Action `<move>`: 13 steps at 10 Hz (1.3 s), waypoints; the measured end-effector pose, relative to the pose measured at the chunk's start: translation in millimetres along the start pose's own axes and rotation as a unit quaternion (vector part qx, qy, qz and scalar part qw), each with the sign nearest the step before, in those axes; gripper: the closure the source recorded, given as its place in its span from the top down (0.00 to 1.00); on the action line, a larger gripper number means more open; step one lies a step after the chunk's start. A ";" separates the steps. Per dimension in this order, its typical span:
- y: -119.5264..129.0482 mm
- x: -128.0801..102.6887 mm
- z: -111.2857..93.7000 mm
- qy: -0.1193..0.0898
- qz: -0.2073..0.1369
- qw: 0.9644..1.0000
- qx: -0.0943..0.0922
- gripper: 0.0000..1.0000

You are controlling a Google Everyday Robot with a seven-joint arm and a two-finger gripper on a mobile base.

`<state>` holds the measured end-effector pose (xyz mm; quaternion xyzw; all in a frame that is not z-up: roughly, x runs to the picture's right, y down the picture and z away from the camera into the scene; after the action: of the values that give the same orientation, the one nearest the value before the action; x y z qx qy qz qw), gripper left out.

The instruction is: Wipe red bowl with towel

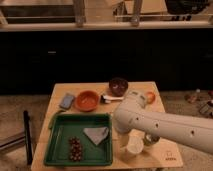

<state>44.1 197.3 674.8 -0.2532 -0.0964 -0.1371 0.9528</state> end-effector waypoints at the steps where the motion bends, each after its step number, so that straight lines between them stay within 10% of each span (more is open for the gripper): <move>1: 1.2 -17.2 1.0 -0.002 -0.018 1.000 -0.001 0.80; 9: -16.3 -78.8 26.3 -0.032 -0.074 0.997 -0.007 0.80; 13: -22.8 -105.7 39.9 -0.105 -0.071 0.992 -0.016 0.80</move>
<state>-67.3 221.1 692.5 -0.2743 -0.2109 -0.1784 0.9211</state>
